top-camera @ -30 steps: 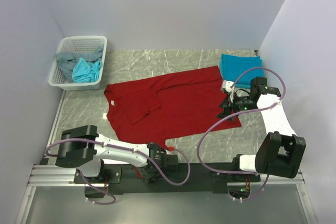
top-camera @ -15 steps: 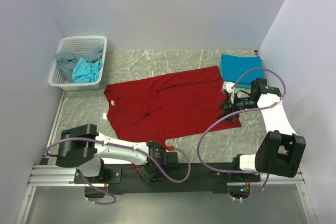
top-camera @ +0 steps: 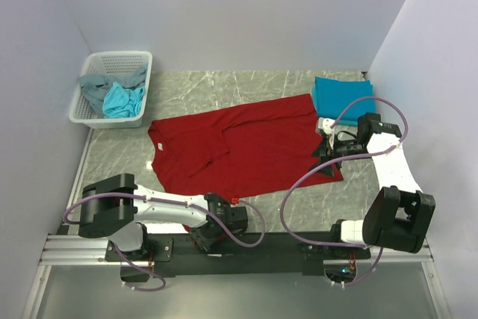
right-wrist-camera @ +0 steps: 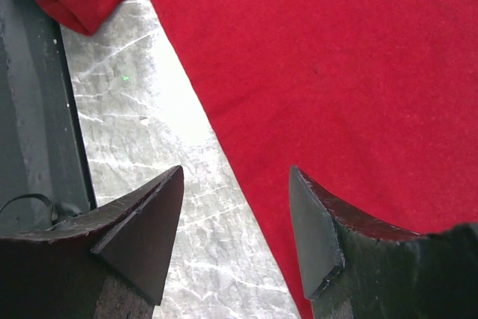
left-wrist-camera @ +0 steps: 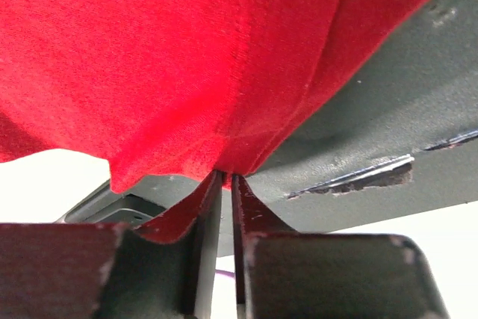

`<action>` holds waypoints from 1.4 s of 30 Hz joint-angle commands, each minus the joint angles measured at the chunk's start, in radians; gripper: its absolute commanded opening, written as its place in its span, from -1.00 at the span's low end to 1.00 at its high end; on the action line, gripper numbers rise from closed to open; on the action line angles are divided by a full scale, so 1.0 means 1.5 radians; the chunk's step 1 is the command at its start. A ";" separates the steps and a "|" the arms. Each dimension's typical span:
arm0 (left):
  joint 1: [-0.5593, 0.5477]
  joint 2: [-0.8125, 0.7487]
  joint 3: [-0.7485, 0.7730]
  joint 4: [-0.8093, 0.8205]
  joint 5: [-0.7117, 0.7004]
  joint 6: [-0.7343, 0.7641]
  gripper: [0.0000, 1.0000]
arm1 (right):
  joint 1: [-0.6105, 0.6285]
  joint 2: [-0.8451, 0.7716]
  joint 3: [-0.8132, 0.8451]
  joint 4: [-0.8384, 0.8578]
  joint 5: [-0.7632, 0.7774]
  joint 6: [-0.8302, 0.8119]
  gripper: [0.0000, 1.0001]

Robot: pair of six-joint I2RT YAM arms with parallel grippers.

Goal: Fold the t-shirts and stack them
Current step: Fold the tshirt

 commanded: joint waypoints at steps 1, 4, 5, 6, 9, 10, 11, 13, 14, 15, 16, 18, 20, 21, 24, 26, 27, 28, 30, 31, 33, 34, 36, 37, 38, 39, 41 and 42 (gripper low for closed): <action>0.004 -0.014 -0.001 0.000 -0.021 0.000 -0.78 | -0.006 -0.003 0.028 -0.023 -0.026 -0.024 0.31; 0.005 -0.012 0.009 -0.001 -0.022 0.005 -0.99 | -0.008 -0.004 0.028 -0.026 -0.026 -0.027 0.31; 0.004 -0.022 0.015 -0.002 -0.022 0.003 -0.99 | -0.008 -0.004 0.028 -0.025 -0.025 -0.027 0.31; 0.005 -0.032 0.021 0.001 -0.022 0.002 -0.99 | -0.008 -0.003 0.028 -0.021 -0.023 -0.025 0.31; 0.011 -0.071 0.046 0.006 -0.025 -0.007 -0.99 | -0.008 -0.009 0.028 0.005 0.005 0.001 0.31; 0.014 -0.082 0.054 0.008 -0.024 -0.009 -0.99 | -0.008 -0.014 0.023 0.021 0.033 0.029 0.31; 0.017 -0.100 0.058 0.007 -0.025 -0.013 -0.99 | -0.008 -0.021 0.016 0.037 0.051 0.043 0.31; 0.020 -0.120 0.062 0.004 -0.023 -0.018 -0.99 | -0.009 -0.045 -0.007 0.088 0.093 0.076 0.32; 0.021 -0.136 0.061 0.002 -0.022 -0.023 -0.99 | -0.010 -0.053 -0.016 0.102 0.135 0.083 0.32; 0.021 -0.145 0.062 0.000 -0.021 -0.025 -0.99 | -0.010 -0.064 -0.024 0.121 0.165 0.083 0.32; 0.021 -0.153 0.060 -0.003 -0.019 -0.026 -0.99 | -0.012 -0.068 -0.036 0.126 0.190 0.077 0.33; 0.021 -0.177 0.061 -0.006 -0.014 -0.027 -0.99 | -0.031 -0.062 -0.043 0.124 0.262 0.051 0.32; 0.021 -0.195 0.064 -0.012 -0.014 -0.024 -0.99 | -0.066 -0.048 -0.039 0.104 0.295 -0.007 0.29; 0.023 -0.200 0.065 -0.015 -0.013 -0.023 -0.99 | -0.080 -0.034 -0.037 0.080 0.311 -0.033 0.29; 0.026 -0.213 0.065 -0.022 -0.012 -0.015 -0.99 | -0.125 -0.011 -0.037 0.058 0.342 -0.145 0.27; 0.031 -0.222 0.058 -0.022 -0.009 -0.009 -0.99 | -0.134 0.001 -0.047 0.054 0.363 -0.174 0.27; 0.031 -0.225 0.056 -0.021 -0.007 -0.009 -0.99 | -0.134 0.011 -0.051 0.063 0.373 -0.182 0.27; 0.033 -0.229 0.050 -0.021 -0.006 -0.008 -0.99 | -0.135 0.016 -0.061 0.069 0.387 -0.192 0.27; 0.041 -0.240 0.048 -0.021 -0.006 -0.007 -0.99 | -0.135 0.029 -0.076 0.091 0.400 -0.210 0.26; 0.043 -0.244 0.046 -0.021 -0.006 -0.006 -0.99 | -0.133 0.034 -0.080 0.102 0.408 -0.211 0.26; 0.052 -0.258 0.046 -0.021 -0.005 -0.003 -0.99 | -0.134 0.056 -0.084 0.138 0.419 -0.213 0.26; 0.054 -0.262 0.046 -0.021 -0.005 -0.003 -0.99 | -0.133 0.066 -0.084 0.148 0.430 -0.211 0.25; 0.059 -0.274 0.045 -0.020 -0.004 0.000 -0.99 | -0.132 0.093 -0.082 0.172 0.433 -0.208 0.21; 0.061 -0.277 0.042 -0.015 -0.003 0.000 -0.99 | -0.129 0.098 -0.083 0.177 0.431 -0.208 0.19; 0.065 -0.282 0.040 -0.013 0.002 0.004 -0.99 | -0.126 0.102 -0.086 0.185 0.425 -0.212 0.18; 0.066 -0.283 0.039 -0.010 0.004 0.005 -0.99 | -0.122 0.099 -0.091 0.213 0.422 -0.213 0.18; 0.070 -0.285 0.032 0.002 0.015 0.011 -0.99 | -0.110 0.095 -0.108 0.242 0.417 -0.214 0.20; 0.070 -0.285 0.029 0.005 0.018 0.012 -0.99 | -0.107 0.090 -0.119 0.267 0.411 -0.227 0.21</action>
